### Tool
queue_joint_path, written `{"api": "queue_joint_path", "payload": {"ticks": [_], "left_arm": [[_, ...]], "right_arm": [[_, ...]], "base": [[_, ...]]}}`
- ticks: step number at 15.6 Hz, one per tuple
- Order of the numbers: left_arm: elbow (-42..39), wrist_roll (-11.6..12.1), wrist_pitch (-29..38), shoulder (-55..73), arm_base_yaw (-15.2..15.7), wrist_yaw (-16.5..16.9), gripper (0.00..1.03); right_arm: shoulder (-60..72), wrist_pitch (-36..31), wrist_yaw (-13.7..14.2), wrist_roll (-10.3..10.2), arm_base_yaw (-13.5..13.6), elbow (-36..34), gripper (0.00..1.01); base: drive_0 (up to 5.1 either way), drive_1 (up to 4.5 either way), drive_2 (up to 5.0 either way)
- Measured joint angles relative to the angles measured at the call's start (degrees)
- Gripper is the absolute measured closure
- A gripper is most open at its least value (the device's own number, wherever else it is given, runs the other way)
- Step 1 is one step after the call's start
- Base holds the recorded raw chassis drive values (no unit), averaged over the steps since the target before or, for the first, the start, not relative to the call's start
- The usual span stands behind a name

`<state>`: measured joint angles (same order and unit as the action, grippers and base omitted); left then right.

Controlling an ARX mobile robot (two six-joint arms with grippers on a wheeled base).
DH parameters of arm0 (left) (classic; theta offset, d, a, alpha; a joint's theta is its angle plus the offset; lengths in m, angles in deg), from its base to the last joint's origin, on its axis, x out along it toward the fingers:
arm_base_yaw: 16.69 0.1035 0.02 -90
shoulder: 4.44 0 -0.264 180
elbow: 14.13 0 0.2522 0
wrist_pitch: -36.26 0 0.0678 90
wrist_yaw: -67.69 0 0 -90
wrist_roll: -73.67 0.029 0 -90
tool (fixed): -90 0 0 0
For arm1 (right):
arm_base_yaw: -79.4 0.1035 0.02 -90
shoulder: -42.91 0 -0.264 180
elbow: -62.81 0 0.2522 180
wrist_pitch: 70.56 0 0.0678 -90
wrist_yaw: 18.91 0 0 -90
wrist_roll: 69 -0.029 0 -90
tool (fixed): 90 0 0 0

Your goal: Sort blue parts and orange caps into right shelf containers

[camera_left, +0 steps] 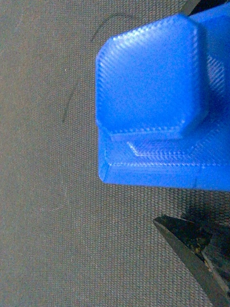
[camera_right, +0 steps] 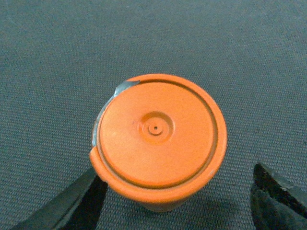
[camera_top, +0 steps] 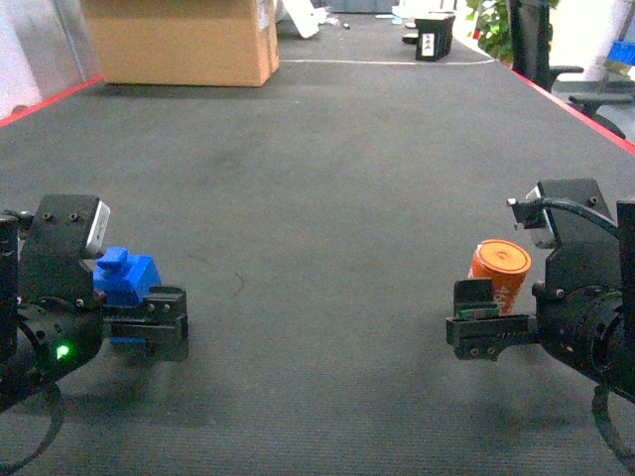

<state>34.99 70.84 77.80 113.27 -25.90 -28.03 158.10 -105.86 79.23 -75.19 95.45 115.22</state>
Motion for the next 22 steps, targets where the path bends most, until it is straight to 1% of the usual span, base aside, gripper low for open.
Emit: {"api": "queue_joint_path", "payload": {"ticks": [1, 2, 3, 4, 5, 6, 7, 8, 9, 10, 11, 12, 13, 15, 20, 22], "left_arm": [[0.02, 0.00, -0.02, 0.00, 0.00, 0.00, 0.08], [0.02, 0.00, 0.02, 0.00, 0.00, -0.02, 0.15], [0.02, -0.15, -0.04, 0.04, -0.02, -0.02, 0.29], [-0.35, -0.48, 1.38, 0.11, -0.09, -0.07, 0.58], [-2.45, -1.81, 3.87, -0.72, -0.15, -0.46, 0.60], [-6.03, -3.23, 6.82, -6.58, 0.46, -1.95, 0.60], [-13.49, -2.69, 9.92, -18.40, 0.85, -5.29, 0.60], [-17.46, -1.92, 10.29, -24.37, 0.68, -7.61, 0.60], [-20.65, -1.60, 9.18, -30.08, -0.04, -9.94, 0.60], [-22.99, -1.55, 7.34, -35.19, -0.87, -11.61, 0.60], [-25.49, -1.40, 2.58, -44.02, -2.62, -14.40, 0.60], [-26.38, -1.20, -1.81, -51.19, -4.24, -16.13, 0.60], [-26.64, -1.22, -5.81, -57.51, -5.68, -17.51, 0.60], [-26.67, -1.25, -10.80, -65.07, -7.28, -19.19, 0.60], [-26.67, -1.22, -17.64, -74.47, -9.99, -21.68, 0.60], [-26.64, -1.20, -19.30, -76.59, -10.84, -22.47, 0.60]], "right_arm": [[0.00, 0.09, 0.00, 0.00, 0.00, 0.13, 0.21], [0.00, 0.07, 0.02, 0.00, 0.00, 0.26, 0.29], [0.09, 0.13, 0.04, 0.02, 0.02, 0.39, 0.44], [0.09, 0.02, 0.02, 0.04, 0.02, 0.50, 0.60], [-1.27, -2.32, 0.35, 0.04, -0.81, -1.57, 0.60], [-7.50, -5.20, 0.44, 0.24, -2.69, -6.78, 0.61], [-18.75, -6.58, 1.03, 0.24, -3.80, -14.97, 0.60], [-24.92, -5.42, 1.66, 0.24, -3.69, -18.47, 0.60], [-29.86, -3.80, 2.47, 0.39, -3.45, -20.76, 0.60], [-36.26, -1.38, 3.32, 0.68, -2.78, -23.34, 0.60], [-44.37, 2.01, 5.27, 1.73, -1.92, -25.81, 0.60], [-53.00, 6.80, 6.75, 2.67, -1.09, -27.36, 0.60], [-59.41, 10.60, 7.58, 3.23, -0.96, -28.02, 0.61], [-67.19, 15.45, 9.01, 3.80, -0.26, -28.39, 0.61], [-76.13, 21.27, 10.29, 4.24, 0.17, -28.72, 0.61], [-79.80, 23.74, 11.08, 4.37, 0.48, -28.81, 0.61]], "base": [[0.0, 0.00, 0.0], [0.0, 0.00, 0.0], [0.0, 0.00, 0.0], [0.0, 0.00, 0.0], [0.0, 0.00, 0.0], [0.0, 0.00, 0.0], [0.0, 0.00, 0.0], [0.0, 0.00, 0.0], [0.0, 0.00, 0.0], [0.0, 0.00, 0.0], [0.0, 0.00, 0.0], [0.0, 0.00, 0.0], [0.0, 0.00, 0.0], [0.0, 0.00, 0.0], [0.0, 0.00, 0.0], [0.0, 0.00, 0.0]]}}
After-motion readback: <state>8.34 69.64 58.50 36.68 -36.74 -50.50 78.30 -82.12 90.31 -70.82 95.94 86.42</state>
